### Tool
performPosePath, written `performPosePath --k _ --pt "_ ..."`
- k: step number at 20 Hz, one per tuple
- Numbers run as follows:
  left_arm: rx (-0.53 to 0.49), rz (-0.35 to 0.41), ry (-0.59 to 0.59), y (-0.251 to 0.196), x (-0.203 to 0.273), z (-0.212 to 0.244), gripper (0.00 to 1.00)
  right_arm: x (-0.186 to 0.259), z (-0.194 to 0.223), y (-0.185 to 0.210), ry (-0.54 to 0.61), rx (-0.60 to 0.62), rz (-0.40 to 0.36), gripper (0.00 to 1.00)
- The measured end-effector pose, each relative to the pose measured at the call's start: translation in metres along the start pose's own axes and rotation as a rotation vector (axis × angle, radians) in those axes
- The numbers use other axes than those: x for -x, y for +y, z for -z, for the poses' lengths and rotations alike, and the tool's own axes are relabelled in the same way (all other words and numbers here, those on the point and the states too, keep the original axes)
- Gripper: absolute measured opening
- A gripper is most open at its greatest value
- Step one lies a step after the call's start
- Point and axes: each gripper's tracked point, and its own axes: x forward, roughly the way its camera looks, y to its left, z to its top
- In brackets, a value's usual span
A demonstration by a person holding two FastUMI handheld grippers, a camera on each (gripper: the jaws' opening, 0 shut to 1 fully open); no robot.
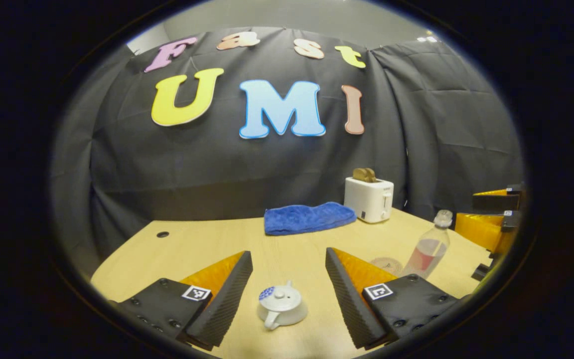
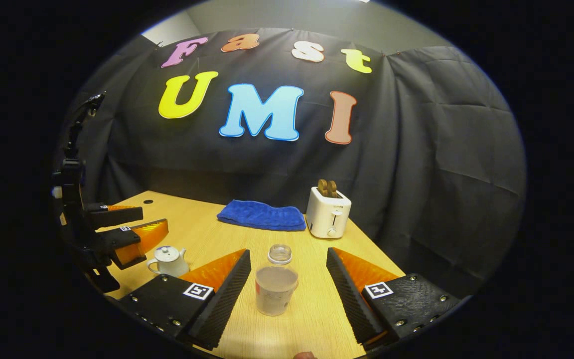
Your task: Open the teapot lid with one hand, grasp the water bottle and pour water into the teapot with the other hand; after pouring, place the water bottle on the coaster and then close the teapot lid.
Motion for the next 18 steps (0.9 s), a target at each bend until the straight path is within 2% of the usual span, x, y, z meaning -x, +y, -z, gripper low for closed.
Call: performPosePath --k 4,10,13,14,16,18 --pt "0.01 0.001 0.026 0.008 -0.027 0.03 0.97 -0.013 0.041 0.011 0.093 -0.086 -0.027 0.95" --pt "0.016 0.02 0.038 0.008 -0.048 0.051 0.91 -0.039 0.063 0.01 0.137 -0.093 -0.019 0.95" --pt "0.009 0.031 0.033 0.005 -0.053 0.058 0.85 -0.051 0.073 0.012 0.152 -0.088 -0.023 0.95" --pt "-0.003 0.027 0.037 0.006 -0.052 0.062 0.8 -0.054 0.076 0.014 0.161 -0.088 -0.026 0.95" --pt "-0.015 0.022 0.03 0.006 -0.052 0.064 0.8 -0.058 0.082 0.018 0.175 -0.082 -0.032 0.95" --pt "-0.026 0.013 0.014 0.009 -0.055 0.063 0.71 -0.061 0.088 0.02 0.194 -0.08 -0.039 0.95"
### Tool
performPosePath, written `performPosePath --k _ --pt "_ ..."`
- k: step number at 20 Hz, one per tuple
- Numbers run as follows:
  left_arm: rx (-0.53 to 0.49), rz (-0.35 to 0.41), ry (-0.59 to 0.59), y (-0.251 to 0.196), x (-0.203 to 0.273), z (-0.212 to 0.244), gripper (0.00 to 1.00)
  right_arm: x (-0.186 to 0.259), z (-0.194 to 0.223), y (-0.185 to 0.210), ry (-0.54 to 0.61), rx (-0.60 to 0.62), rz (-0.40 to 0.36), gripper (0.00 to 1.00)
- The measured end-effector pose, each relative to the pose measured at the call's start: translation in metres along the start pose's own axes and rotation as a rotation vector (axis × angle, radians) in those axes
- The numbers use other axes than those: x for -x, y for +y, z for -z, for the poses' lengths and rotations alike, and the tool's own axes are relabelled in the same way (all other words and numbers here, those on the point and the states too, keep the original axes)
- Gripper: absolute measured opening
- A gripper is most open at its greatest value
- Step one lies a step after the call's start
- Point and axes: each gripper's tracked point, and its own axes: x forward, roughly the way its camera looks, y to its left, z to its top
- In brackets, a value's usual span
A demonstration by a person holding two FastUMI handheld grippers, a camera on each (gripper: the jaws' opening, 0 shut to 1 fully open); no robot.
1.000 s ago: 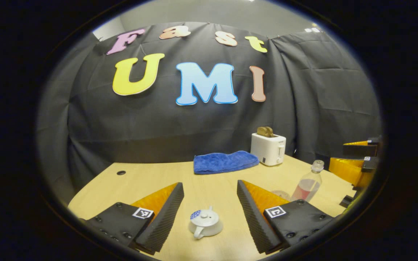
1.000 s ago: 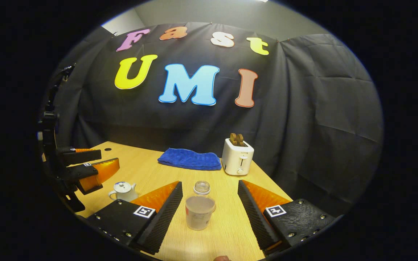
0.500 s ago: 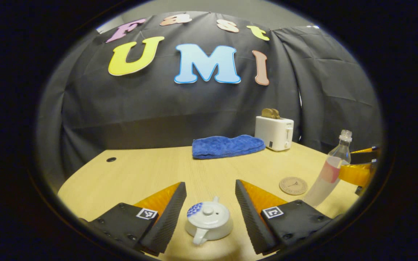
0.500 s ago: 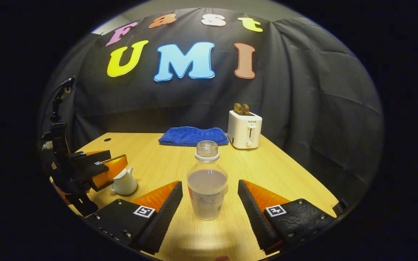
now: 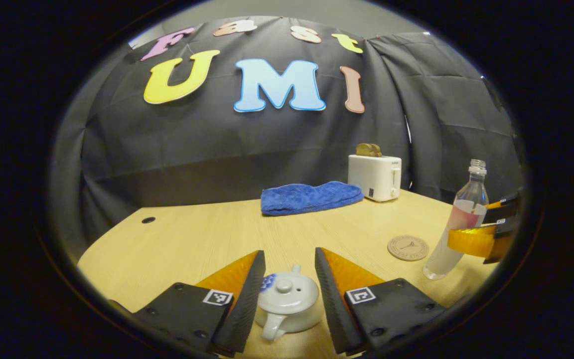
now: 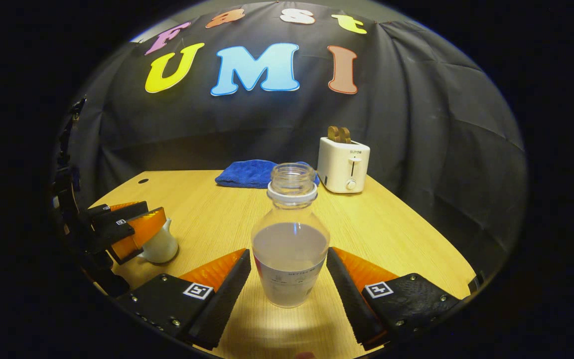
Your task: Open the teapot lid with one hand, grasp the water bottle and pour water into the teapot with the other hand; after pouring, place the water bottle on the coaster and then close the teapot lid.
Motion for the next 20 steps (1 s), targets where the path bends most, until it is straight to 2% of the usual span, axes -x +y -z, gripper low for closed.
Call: performPosePath --k 1,2,7,11,13,14,16,17,18,20 --pt "-0.003 0.002 -0.004 0.0 0.003 0.0 0.7 -0.001 0.003 0.001 0.007 0.001 -0.003 0.95" --pt "-0.007 -0.006 0.0 0.001 0.002 0.004 0.58 -0.002 0.004 0.002 0.01 0.003 -0.004 0.95" --pt "-0.066 0.0 -0.009 -0.001 -0.003 0.009 0.55 -0.008 0.007 0.001 0.024 -0.001 -0.005 0.95" --pt "-0.055 -0.018 -0.032 0.0 -0.003 0.008 0.28 -0.011 0.013 -0.002 0.04 -0.007 -0.005 0.95" --pt "-0.044 -0.033 -0.041 0.004 -0.002 0.01 0.28 -0.012 0.014 -0.003 0.046 -0.014 -0.007 0.95" --pt "-0.037 -0.032 -0.045 0.003 -0.001 0.008 0.18 -0.012 0.014 -0.002 0.049 -0.014 -0.009 0.95" --pt "-0.034 -0.023 -0.048 0.001 -0.004 0.008 0.19 -0.012 0.015 -0.003 0.048 -0.009 -0.013 0.95" --pt "-0.047 -0.021 -0.047 0.0 -0.005 0.009 0.18 -0.012 0.017 -0.002 0.05 -0.006 -0.015 0.95" --pt "-0.052 -0.022 -0.047 -0.002 -0.008 0.01 0.12 -0.012 0.017 -0.002 0.053 -0.004 -0.018 0.95" --pt "-0.063 -0.013 -0.047 0.0 -0.007 0.006 0.12 -0.013 0.018 -0.003 0.057 -0.006 -0.016 0.95"
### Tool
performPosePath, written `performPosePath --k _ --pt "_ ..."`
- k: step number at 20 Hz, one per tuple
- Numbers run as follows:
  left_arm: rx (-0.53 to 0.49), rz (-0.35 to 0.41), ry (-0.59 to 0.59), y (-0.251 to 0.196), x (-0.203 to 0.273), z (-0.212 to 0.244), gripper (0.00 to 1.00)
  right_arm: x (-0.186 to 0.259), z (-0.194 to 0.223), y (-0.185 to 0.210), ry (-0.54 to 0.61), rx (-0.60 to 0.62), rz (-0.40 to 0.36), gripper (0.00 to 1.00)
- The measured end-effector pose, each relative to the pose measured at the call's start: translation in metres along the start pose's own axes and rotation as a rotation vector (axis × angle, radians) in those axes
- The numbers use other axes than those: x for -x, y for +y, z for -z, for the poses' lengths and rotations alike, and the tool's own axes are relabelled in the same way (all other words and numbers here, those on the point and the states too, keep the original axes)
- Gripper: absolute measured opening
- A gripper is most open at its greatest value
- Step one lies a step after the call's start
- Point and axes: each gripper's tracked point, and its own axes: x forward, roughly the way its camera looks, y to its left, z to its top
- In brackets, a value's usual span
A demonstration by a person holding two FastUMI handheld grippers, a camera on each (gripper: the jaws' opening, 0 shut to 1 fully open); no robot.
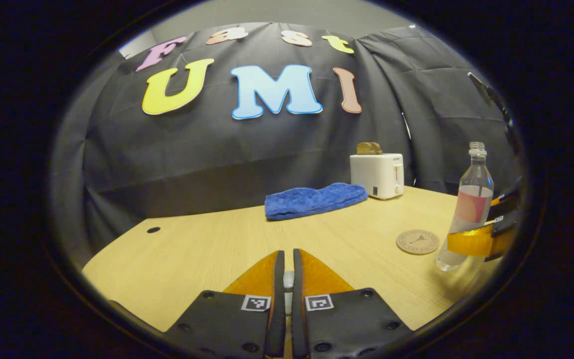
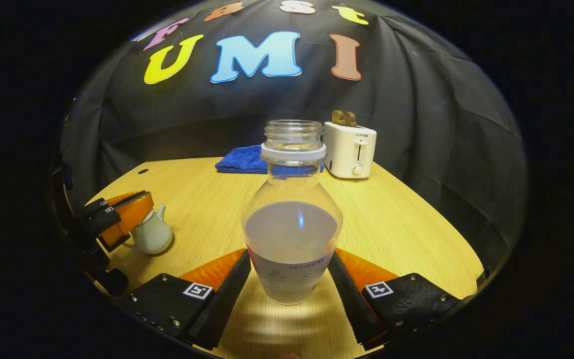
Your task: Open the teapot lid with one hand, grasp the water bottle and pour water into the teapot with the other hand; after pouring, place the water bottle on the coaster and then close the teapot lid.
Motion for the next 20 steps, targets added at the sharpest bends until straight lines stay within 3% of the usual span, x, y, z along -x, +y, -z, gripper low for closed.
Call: performPosePath --k 7,11,12,13,17,18,20 --pt "0.046 -0.011 -0.001 0.006 -0.001 -0.012 0.11 -0.007 0.009 -0.003 0.004 -0.025 0.008 0.95" --pt "0.015 -0.033 -0.037 0.01 -0.002 -0.026 0.12 -0.012 0.018 -0.002 0.009 -0.027 -0.001 0.93" --pt "0.014 -0.041 -0.042 0.011 -0.001 -0.03 0.11 -0.012 0.018 -0.001 0.009 -0.02 -0.009 0.8" --pt "0.018 -0.05 -0.044 0.015 0.0 -0.031 0.11 -0.013 0.017 -0.001 0.006 -0.01 -0.015 0.78" --pt "0.032 -0.106 -0.041 0.024 0.01 -0.039 0.12 -0.015 0.015 -0.002 0.024 0.062 -0.032 0.76" --pt "0.035 -0.115 -0.038 0.024 0.014 -0.042 0.12 -0.015 0.013 -0.003 0.029 0.098 -0.034 0.7" --pt "0.049 -0.127 -0.03 0.023 0.018 -0.044 0.12 -0.018 0.01 -0.009 0.041 0.198 -0.009 0.74"
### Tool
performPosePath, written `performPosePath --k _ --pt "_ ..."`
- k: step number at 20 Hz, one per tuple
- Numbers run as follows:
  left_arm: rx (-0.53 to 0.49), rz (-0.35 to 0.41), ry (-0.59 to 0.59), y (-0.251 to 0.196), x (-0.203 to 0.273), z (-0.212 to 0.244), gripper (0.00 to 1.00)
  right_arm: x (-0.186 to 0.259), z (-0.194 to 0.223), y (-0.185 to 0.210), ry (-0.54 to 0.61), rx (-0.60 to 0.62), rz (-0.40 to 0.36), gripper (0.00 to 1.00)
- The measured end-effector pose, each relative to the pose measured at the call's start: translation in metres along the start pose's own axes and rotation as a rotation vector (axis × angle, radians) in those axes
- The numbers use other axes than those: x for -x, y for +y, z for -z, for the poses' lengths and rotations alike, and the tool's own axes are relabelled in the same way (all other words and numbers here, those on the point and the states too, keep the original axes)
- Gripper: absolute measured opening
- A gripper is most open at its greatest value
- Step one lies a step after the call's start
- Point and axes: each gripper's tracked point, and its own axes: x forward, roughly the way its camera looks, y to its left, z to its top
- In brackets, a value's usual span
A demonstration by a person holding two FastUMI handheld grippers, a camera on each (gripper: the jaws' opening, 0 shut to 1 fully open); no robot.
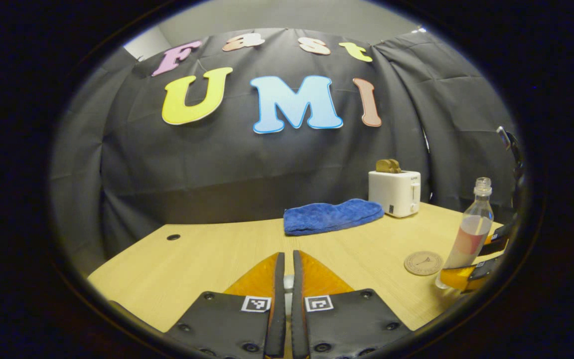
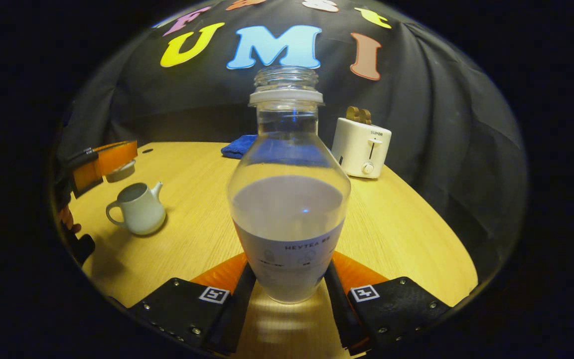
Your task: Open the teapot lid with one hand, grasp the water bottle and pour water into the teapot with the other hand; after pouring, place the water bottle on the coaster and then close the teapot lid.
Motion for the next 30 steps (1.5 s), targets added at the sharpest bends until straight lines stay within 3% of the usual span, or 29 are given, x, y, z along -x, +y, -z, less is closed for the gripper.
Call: performPosePath --k 3,7,13,20,27,30 --pt "0.021 -0.011 -0.004 0.006 0.008 -0.009 0.12 -0.003 -0.007 -0.006 0.01 0.138 0.005 0.74" --pt "0.035 0.017 -0.002 0.024 0.011 -0.013 0.12 -0.005 -0.018 -0.01 0.04 0.321 0.074 0.74" --pt "0.041 0.103 0.001 0.066 0.005 -0.01 0.12 -0.001 -0.035 0.019 0.107 0.558 0.15 0.74" --pt "0.037 0.149 -0.005 0.112 -0.002 0.0 0.11 -0.006 -0.046 0.046 0.187 0.845 0.208 0.74" --pt "0.063 0.184 -0.023 0.124 -0.004 0.006 0.11 -0.013 -0.066 0.062 0.231 1.138 0.257 0.7" --pt "0.077 0.19 -0.02 0.129 -0.003 0.012 0.12 -0.013 -0.073 0.066 0.238 1.224 0.264 0.73"
